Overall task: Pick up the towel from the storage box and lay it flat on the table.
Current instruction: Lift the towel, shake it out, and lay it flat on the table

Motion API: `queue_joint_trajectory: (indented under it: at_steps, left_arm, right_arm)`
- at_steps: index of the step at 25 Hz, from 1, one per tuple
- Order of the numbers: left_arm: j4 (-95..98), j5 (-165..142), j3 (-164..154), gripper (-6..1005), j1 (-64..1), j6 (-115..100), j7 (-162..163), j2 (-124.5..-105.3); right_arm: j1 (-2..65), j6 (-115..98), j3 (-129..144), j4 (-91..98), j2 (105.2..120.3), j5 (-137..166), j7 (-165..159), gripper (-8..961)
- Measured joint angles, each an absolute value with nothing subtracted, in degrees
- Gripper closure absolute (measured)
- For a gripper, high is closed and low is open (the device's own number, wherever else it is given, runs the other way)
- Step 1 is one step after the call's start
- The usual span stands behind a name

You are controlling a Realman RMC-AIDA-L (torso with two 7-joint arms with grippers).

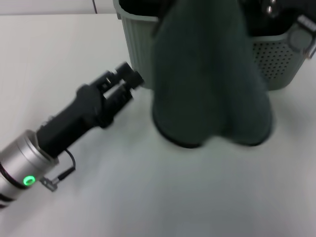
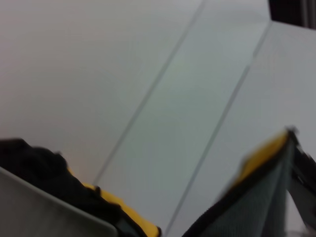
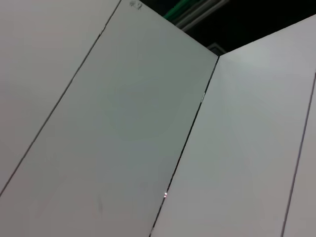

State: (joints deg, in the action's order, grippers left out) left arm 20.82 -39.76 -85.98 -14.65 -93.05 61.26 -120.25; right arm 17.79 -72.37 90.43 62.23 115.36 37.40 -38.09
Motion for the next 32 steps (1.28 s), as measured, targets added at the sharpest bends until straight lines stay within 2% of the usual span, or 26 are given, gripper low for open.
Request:
queue_joint_trajectory:
  at_steps: [7, 18, 32]
  left_arm:
    - [19.0, -43.9, -86.0, 551, -14.3, -97.2, 52.5, -120.36]
    - [20.8, -40.8, -85.4, 546, -15.8, -108.0, 45.3, -119.83]
    - [23.1, -51.9, -86.0, 547, -21.6, -109.9, 47.4, -120.14]
  right_arm:
    - [17.9, -68.7, 88.0, 68.9, 115.17, 45.0, -42.9, 954]
    - [19.0, -84.0, 75.9, 74.1, 114.87, 66.9, -61.5, 953]
    - [20.6, -88.0, 72.3, 76.2, 115.30, 68.0, -65.3, 954]
